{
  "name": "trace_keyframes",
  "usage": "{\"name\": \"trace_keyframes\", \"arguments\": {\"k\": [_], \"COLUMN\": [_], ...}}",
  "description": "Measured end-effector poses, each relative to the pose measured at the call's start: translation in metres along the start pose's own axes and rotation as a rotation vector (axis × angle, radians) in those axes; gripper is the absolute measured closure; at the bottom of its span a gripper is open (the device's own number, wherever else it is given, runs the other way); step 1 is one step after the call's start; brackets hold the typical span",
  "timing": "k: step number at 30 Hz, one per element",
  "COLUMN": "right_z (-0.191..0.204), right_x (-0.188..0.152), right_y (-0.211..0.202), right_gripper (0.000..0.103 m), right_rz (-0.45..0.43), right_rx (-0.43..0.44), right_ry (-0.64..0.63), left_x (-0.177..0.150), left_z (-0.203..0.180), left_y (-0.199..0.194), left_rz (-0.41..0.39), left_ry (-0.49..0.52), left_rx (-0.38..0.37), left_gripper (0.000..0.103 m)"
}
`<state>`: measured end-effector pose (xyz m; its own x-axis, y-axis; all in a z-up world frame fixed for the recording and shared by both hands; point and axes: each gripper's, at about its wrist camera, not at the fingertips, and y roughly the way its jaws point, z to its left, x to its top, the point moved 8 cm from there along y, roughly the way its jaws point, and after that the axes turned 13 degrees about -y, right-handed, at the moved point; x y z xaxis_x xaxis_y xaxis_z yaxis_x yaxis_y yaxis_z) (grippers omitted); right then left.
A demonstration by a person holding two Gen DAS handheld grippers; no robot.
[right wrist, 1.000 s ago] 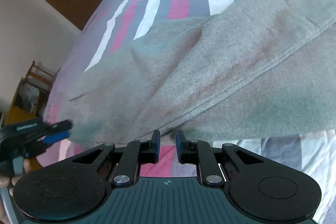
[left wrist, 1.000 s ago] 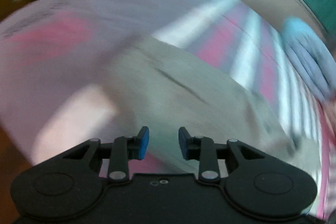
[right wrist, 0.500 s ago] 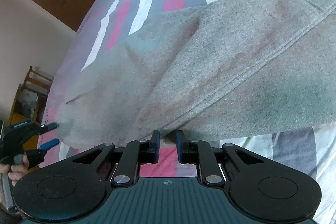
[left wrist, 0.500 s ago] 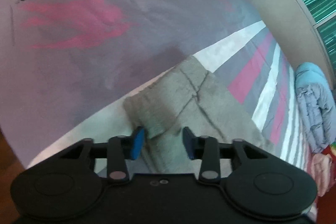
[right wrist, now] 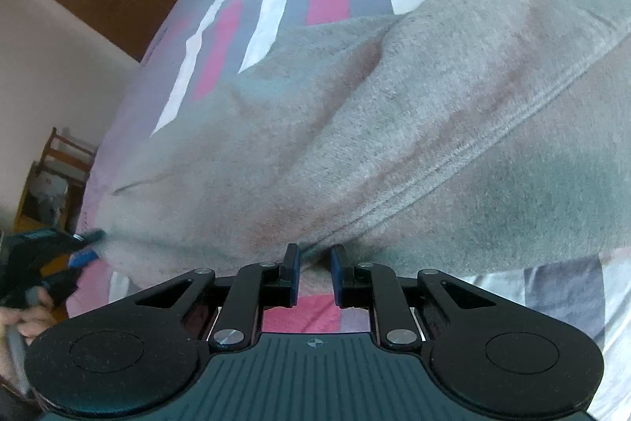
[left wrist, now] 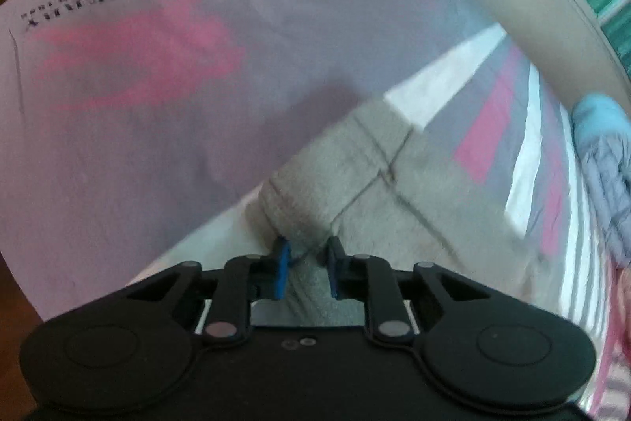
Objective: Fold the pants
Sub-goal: 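Lift the waistband with both tools and fold it over toward the pant cuffs, then lower the folded waistband onto the legs with both tools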
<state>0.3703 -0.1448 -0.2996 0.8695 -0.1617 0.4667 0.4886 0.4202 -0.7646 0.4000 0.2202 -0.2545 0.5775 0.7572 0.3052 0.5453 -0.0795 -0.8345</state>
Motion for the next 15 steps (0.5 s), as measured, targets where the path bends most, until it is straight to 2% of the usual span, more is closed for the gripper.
{"name": "trace_keyframes", "arguments": {"k": [3, 5, 7, 11, 13, 15], "right_z": [-0.006, -0.016, -0.032, -0.073, -0.089, -0.098], "right_x": [-0.003, -0.002, 0.000, 0.005, 0.006, 0.007], "right_y": [-0.004, -0.013, -0.022, -0.036, -0.041, -0.044], "right_gripper": [0.086, 0.086, 0.086, 0.086, 0.086, 0.086], "right_rz": [0.009, -0.003, -0.018, -0.043, -0.047, -0.053], "right_rx": [0.008, -0.007, -0.025, -0.090, -0.105, -0.122], "right_ry": [0.009, 0.007, 0.023, 0.084, 0.118, 0.133], "left_x": [-0.005, -0.016, -0.037, -0.100, -0.138, -0.165], "left_z": [-0.015, -0.036, -0.061, -0.103, -0.116, -0.125], "left_y": [-0.023, -0.043, -0.054, -0.044, -0.030, -0.016], "left_rz": [-0.049, -0.074, -0.061, 0.090, 0.158, 0.180], "left_ry": [0.080, 0.161, 0.251, 0.334, 0.373, 0.404], "left_rx": [0.016, -0.021, -0.053, -0.141, -0.141, -0.120], "left_gripper": [0.085, 0.085, 0.085, 0.084, 0.085, 0.085]}}
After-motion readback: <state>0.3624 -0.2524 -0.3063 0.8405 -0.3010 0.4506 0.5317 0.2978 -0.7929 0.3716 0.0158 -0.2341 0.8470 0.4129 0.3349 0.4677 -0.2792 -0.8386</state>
